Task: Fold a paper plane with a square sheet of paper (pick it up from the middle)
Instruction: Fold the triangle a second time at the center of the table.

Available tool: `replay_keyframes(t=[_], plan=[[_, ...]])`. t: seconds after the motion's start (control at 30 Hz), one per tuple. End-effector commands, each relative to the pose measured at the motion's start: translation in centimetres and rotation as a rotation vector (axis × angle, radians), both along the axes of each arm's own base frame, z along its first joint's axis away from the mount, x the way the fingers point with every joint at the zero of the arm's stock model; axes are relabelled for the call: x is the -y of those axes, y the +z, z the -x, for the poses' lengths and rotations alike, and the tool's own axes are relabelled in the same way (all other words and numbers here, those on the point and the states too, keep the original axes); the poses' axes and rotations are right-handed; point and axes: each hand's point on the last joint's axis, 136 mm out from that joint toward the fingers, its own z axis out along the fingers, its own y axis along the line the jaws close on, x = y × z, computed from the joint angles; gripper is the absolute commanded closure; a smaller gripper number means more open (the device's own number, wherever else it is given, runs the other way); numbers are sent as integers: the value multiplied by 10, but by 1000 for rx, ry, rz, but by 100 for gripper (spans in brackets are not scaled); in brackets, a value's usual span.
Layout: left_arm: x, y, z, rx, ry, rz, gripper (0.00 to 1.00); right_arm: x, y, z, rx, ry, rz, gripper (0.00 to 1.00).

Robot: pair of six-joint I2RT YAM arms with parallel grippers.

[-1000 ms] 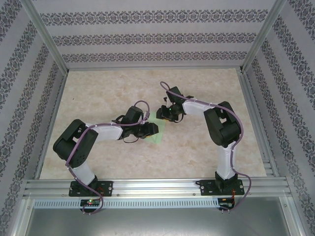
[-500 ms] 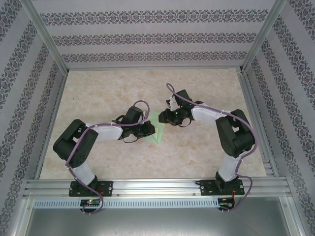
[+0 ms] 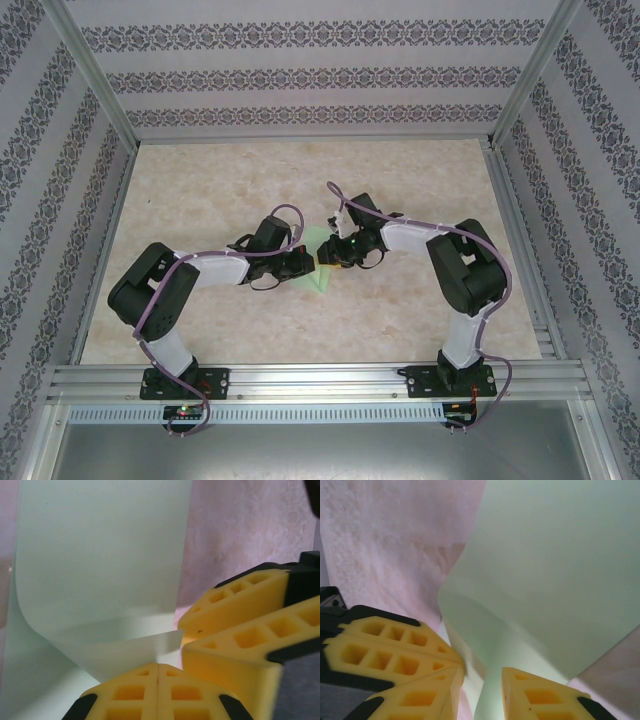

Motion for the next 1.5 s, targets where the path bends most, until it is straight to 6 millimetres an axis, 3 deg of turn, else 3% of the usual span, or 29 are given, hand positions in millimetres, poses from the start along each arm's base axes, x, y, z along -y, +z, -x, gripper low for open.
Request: replay_keyframes(t=[0.0, 0.4, 0.53, 0.67, 0.83, 1.47], plan=[[0, -2, 6, 7, -18, -21, 100, -10, 6, -2, 29, 41, -43, 73], [1, 1, 6, 13, -24, -12, 100, -14, 1, -4, 13, 33, -79, 87], [4, 7, 6, 25, -31, 6, 100, -5, -2, -9, 34, -1, -45, 93], [17, 17, 7, 44, -65, 114, 96, 6, -6, -12, 38, -31, -21, 94], [20, 16, 6, 44, -70, 121, 94, 14, -11, -13, 40, -54, 7, 94], [28, 0, 9, -2, -101, 102, 92, 24, -17, -19, 43, -84, 47, 94]])
